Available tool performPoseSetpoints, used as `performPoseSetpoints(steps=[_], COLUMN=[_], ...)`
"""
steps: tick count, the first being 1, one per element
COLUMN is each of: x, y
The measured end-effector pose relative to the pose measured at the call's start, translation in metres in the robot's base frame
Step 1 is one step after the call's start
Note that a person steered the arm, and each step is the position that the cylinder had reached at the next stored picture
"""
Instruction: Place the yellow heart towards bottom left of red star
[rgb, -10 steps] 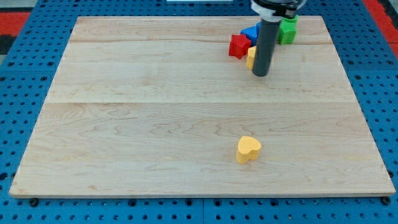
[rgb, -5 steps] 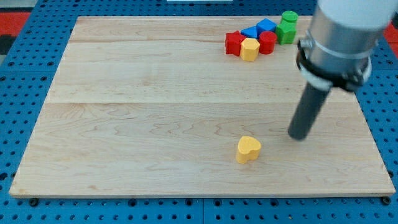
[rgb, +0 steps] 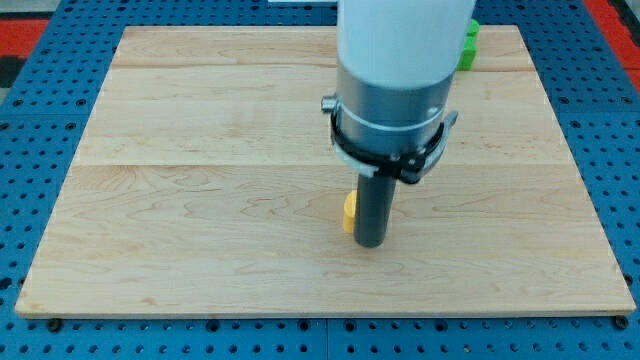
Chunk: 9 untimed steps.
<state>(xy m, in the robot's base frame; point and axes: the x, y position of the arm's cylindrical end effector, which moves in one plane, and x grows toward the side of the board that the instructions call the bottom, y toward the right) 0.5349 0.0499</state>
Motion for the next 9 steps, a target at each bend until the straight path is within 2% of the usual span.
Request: performPoseSetpoints(steps=[3, 4, 5, 7, 9], x=[-0.087, -0.071, -0.105, -0.17, -0.202], y=[-0.026, -0.057, -0.074, -0.061, -0.028])
